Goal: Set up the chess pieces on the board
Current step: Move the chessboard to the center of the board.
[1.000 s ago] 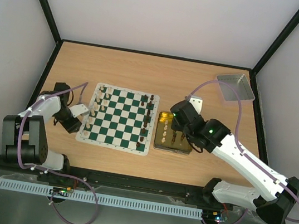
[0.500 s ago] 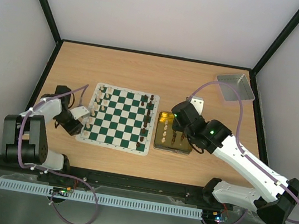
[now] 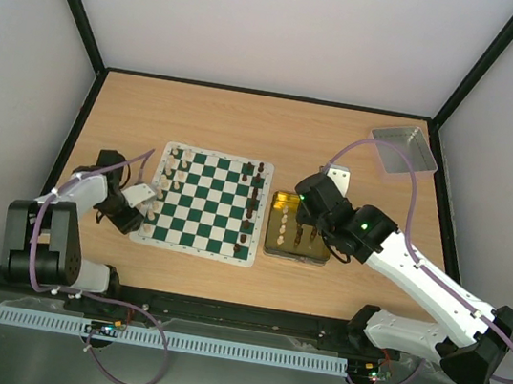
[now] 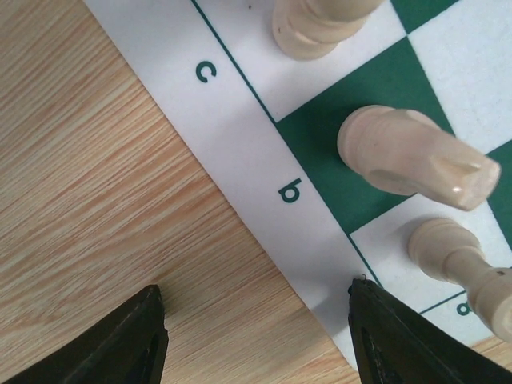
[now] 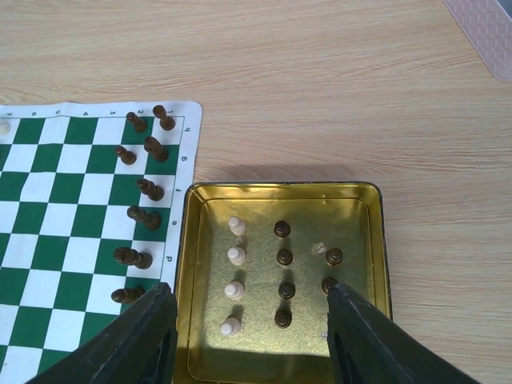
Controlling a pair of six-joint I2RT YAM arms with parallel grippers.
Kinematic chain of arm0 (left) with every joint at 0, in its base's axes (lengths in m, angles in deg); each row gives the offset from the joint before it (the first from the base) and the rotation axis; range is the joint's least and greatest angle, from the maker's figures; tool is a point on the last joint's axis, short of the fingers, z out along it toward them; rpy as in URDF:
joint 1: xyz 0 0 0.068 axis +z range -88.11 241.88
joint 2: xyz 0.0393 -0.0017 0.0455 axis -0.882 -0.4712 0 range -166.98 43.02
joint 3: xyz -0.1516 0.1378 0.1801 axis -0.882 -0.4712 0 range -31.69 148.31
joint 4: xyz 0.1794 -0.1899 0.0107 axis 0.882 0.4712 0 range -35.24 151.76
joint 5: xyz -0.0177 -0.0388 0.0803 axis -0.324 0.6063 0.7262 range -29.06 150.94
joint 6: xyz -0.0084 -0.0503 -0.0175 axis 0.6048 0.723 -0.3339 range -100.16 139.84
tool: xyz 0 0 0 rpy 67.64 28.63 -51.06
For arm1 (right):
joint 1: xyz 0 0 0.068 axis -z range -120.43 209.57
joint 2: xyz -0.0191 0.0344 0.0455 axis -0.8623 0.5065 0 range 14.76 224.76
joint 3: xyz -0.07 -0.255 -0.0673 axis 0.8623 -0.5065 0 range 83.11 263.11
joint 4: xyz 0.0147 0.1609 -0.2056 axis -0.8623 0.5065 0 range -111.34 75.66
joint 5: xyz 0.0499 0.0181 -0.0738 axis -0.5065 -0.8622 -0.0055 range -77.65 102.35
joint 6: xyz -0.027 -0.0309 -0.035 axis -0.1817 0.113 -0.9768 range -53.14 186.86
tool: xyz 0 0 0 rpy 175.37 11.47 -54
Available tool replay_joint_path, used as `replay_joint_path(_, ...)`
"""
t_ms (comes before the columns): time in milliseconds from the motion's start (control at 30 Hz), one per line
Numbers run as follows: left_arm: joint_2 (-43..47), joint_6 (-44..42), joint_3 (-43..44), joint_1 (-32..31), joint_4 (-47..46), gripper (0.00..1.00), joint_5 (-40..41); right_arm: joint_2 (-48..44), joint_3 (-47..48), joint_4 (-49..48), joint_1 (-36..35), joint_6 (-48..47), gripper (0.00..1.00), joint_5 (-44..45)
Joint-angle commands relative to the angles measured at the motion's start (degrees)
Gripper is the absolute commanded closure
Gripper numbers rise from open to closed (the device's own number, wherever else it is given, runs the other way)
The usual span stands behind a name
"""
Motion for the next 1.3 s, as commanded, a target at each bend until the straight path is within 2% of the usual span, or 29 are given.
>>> replay_joint_path(0,-0.57,-0.18,-4.23,-0.16,-1.58,0.37,2.07,-0.86,0.58,0.48,0.32,-0.94,0.51,1.61)
replay_joint_path(867,8.90,-3.15,-12.64,0.01,-0.50,0.35,3.18,-1.03,0.40,0.68,0.74,-1.30,0.51,1.52)
replay_joint_path(1267,9.98,-4.98,-12.65,0.36,1.09,0.35,4.87,-0.86,-0.08,0.29,0.74,-1.12,0.51,1.11)
